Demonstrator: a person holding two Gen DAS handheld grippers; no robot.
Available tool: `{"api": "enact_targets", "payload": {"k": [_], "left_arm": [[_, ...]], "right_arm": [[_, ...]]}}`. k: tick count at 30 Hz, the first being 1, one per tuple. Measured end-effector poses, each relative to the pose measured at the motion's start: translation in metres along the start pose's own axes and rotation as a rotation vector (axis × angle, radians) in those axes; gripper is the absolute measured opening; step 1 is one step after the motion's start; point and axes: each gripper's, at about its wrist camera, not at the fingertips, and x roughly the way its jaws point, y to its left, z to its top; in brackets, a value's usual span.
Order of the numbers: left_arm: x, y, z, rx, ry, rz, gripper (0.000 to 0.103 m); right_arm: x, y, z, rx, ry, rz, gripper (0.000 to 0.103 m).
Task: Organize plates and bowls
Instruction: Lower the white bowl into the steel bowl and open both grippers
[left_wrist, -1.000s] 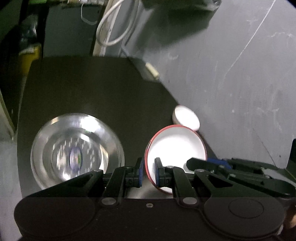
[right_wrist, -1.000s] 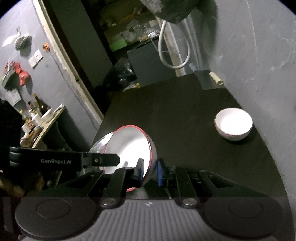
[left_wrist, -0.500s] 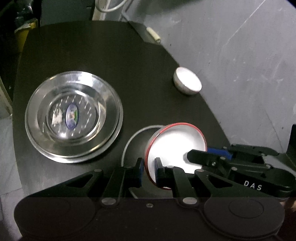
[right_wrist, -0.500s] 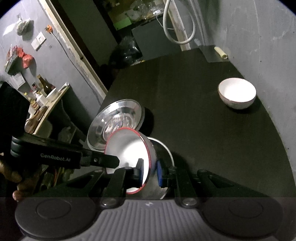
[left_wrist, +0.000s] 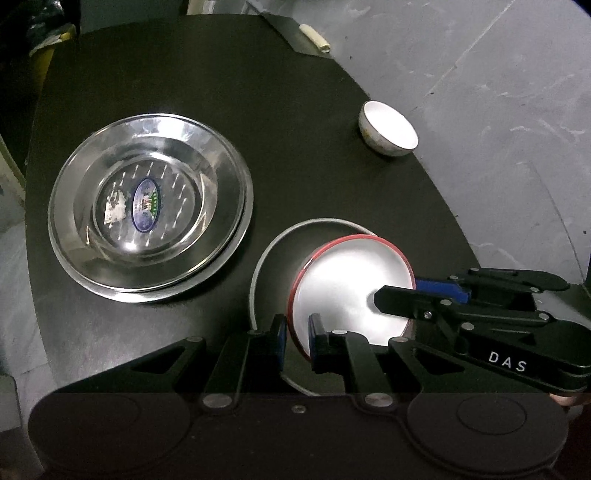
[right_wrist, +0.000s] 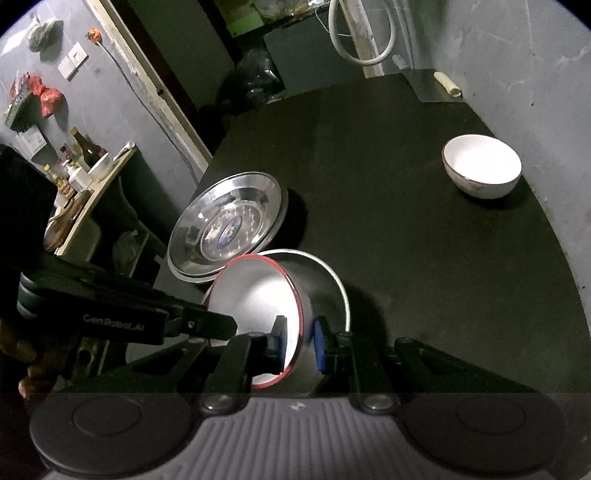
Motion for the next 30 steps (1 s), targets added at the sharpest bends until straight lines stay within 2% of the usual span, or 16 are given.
{"api": "enact_targets", "payload": {"k": [15, 30], "left_arm": [[0.0064, 0.0001, 0.0022, -0.006, 0.023, -0.005, 0.015], [0.0054, 0.0002, 0.0037, -0.006, 0.018, -0.007, 0.018]], "right_arm": [[0.0076, -0.0011, -0.0015, 0.015, 0.042, -0.008, 0.021], [0.0088, 0.0001, 0.0001, 0.018, 0.034, -0.003, 0.028]]}}
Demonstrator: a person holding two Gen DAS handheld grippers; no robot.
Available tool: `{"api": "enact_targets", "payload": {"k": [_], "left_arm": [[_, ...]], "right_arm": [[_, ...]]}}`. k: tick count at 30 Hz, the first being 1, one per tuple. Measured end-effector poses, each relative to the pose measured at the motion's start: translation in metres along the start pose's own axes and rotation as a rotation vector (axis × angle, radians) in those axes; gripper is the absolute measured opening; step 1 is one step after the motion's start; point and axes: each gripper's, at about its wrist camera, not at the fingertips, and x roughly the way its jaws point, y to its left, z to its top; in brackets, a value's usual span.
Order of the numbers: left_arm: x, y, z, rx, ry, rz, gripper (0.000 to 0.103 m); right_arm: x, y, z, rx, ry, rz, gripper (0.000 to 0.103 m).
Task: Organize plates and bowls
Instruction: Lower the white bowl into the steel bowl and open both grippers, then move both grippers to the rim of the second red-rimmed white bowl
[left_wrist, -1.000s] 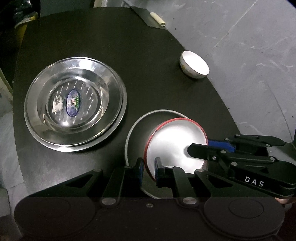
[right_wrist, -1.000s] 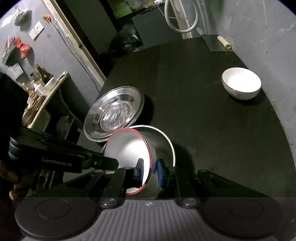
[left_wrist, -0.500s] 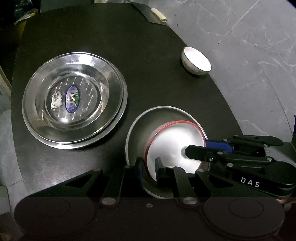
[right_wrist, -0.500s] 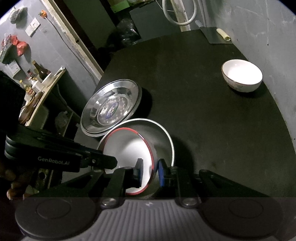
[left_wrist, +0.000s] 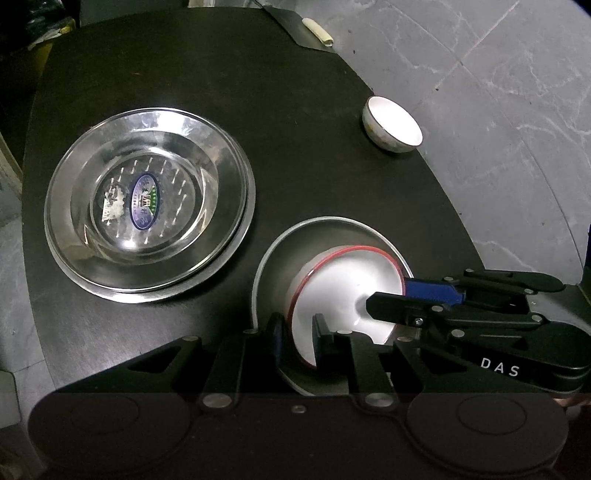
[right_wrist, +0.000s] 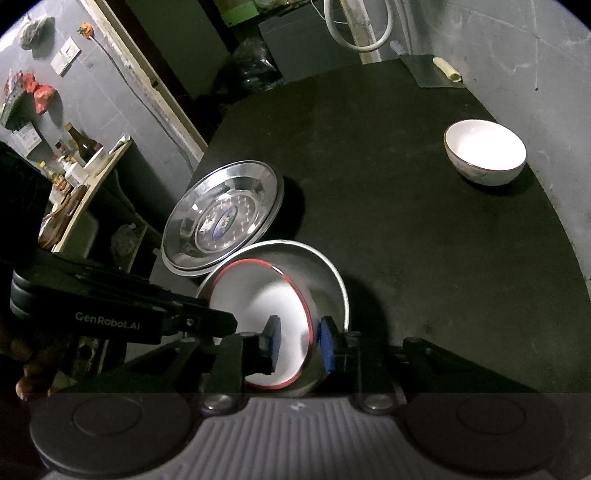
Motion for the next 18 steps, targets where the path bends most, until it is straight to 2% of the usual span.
{"api": "enact_targets", "payload": {"k": [2, 10, 18], "left_arm": [[-0.002, 0.000, 0.001, 0.000, -0.011, 0.000, 0.021], [-0.003, 0.000, 0.001, -0.005, -0.019, 0.008, 0.022], [-0.011, 0.000, 0.005, -0.002, -0.053, -0.006, 0.037]], "right_arm": [[-0.001, 0.000, 0.000, 0.001, -0.011, 0.003, 0.031], [-0.002, -0.001, 0.001, 0.008, -0.021, 0.004, 0.031], [-0.008, -0.002, 0.000, 0.013, -0.056, 0.005, 0.034]]}}
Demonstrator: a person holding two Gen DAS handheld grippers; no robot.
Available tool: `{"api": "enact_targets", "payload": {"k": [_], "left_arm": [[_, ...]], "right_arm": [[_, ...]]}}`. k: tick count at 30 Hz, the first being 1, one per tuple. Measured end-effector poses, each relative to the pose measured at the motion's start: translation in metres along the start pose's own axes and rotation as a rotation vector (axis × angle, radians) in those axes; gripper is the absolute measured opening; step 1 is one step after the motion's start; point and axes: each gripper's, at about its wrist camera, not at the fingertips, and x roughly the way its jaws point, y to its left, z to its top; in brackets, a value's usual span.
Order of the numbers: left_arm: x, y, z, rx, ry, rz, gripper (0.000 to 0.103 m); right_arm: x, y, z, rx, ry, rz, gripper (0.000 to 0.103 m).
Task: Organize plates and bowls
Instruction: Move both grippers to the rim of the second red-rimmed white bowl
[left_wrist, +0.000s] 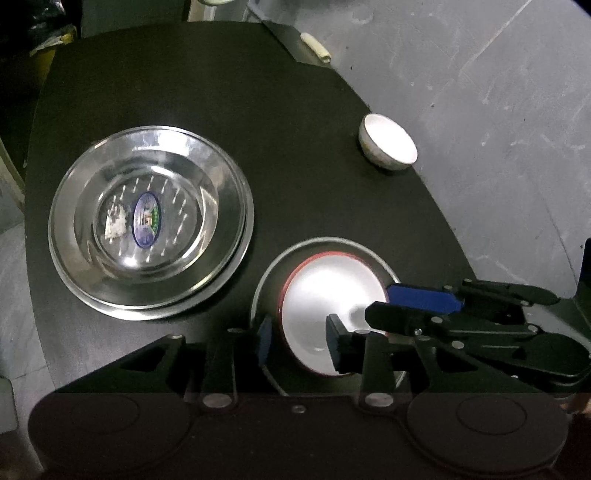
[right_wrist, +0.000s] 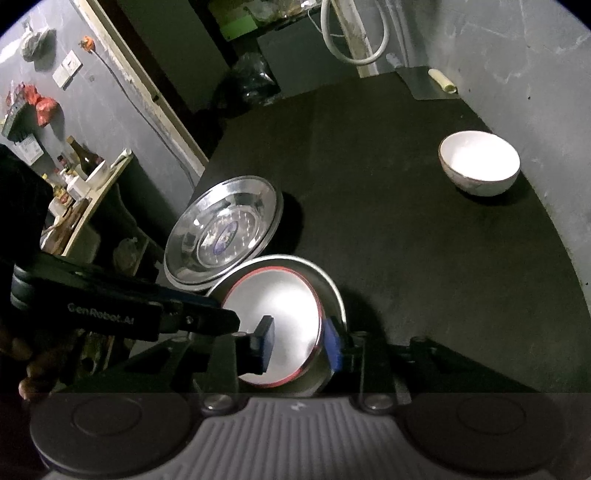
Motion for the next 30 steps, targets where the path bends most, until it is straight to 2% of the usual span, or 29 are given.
{"api": "enact_targets", "payload": {"k": [4, 5, 6, 7, 8, 9, 10, 13, 15, 18, 23, 30], "left_arm": [[-0.005, 0.003, 0.007, -0.013, -0.035, -0.029, 0.046], [-0.006, 0.003, 0.009, -0.018, -0.045, -0.040, 0.053], [-0.006, 0.002, 0.012, -0.020, -0.055, -0.051, 0.068], [-0.007, 0.000, 0.014, -0.014, -0.068, -0.033, 0.080], [-0.008, -0.003, 0.017, 0.000, -0.085, 0.011, 0.097], [-0.008, -0.005, 0.019, 0.013, -0.104, 0.049, 0.101], [-0.009, -0.007, 0.023, 0.030, -0.123, 0.078, 0.101], [-0.007, -0.005, 0.034, 0.015, -0.131, 0.085, 0.102], [-0.003, -0.004, 0.042, -0.012, -0.134, 0.100, 0.102], [0.002, -0.007, 0.054, -0.001, -0.159, 0.133, 0.102], [0.012, -0.026, 0.088, 0.083, -0.285, 0.187, 0.102], [0.065, -0.054, 0.153, 0.155, -0.284, 0.130, 0.102]], "right_arm": [[-0.008, -0.003, 0.002, 0.016, -0.048, 0.008, 0.037], [-0.009, -0.004, 0.003, 0.021, -0.059, 0.006, 0.047], [-0.011, -0.005, 0.003, 0.024, -0.074, -0.010, 0.057], [-0.013, -0.007, 0.004, 0.028, -0.087, -0.024, 0.058], [-0.015, -0.009, 0.004, 0.036, -0.097, -0.028, 0.059], [-0.017, -0.012, 0.005, 0.050, -0.108, -0.031, 0.062], [-0.019, -0.016, 0.005, 0.062, -0.118, -0.038, 0.065], [-0.022, -0.026, 0.006, 0.094, -0.140, -0.075, 0.077], [-0.022, -0.034, 0.008, 0.120, -0.152, -0.107, 0.091], [-0.020, -0.049, 0.011, 0.174, -0.156, -0.143, 0.098], [-0.012, -0.072, 0.017, 0.265, -0.174, -0.181, 0.103], [0.007, -0.100, 0.036, 0.363, -0.246, -0.266, 0.102]]}}
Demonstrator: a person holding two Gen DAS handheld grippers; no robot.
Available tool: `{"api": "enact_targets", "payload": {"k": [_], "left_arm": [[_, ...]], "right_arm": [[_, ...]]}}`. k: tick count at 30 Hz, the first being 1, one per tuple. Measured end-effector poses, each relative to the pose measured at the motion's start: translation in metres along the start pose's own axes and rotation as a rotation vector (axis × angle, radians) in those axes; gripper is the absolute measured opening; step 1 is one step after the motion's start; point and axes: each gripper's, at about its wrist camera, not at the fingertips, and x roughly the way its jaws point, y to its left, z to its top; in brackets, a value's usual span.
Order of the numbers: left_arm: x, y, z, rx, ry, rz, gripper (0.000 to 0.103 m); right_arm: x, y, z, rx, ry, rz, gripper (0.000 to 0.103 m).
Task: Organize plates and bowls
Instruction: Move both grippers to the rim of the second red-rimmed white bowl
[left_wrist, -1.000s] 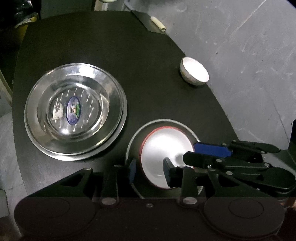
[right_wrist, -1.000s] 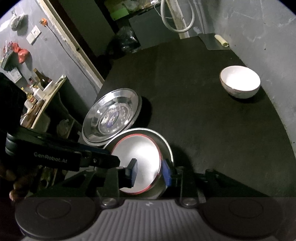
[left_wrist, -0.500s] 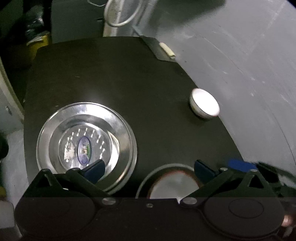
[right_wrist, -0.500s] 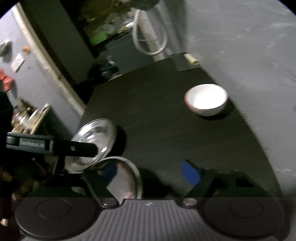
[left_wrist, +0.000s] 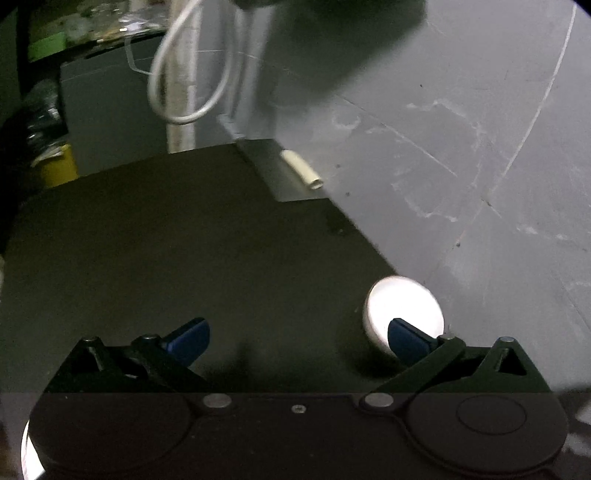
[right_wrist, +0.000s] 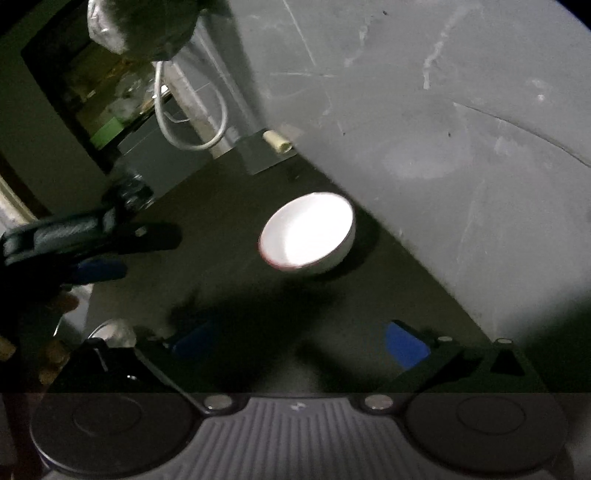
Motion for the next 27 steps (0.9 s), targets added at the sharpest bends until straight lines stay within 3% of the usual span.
{"api": "enact_targets", "payload": {"k": [9, 17, 22, 25, 27], "left_arm": [[0.069, -0.026, 0.024, 0.069, 0.094, -0.051, 0.102], [0.086, -0.032, 0.021, 0.049, 0.153, -0.053, 0.101], [0.088, -0.037, 0.017, 0.049, 0.182, -0.086, 0.089], [0.088, -0.037, 0.015, 0.036, 0.192, -0.115, 0.076], [0.088, -0.038, 0.013, 0.032, 0.199, -0.134, 0.061]], "right_arm": [[0.027, -0.015, 0.015, 0.083, -0.069, -0.022, 0.094], [0.049, -0.022, 0.027, 0.111, -0.089, -0.053, 0.082], [0.054, -0.018, 0.028, 0.104, -0.087, -0.061, 0.076], [0.057, -0.017, 0.030, 0.099, -0.083, -0.066, 0.070], [0.059, -0.017, 0.032, 0.091, -0.079, -0.068, 0.064]]}}
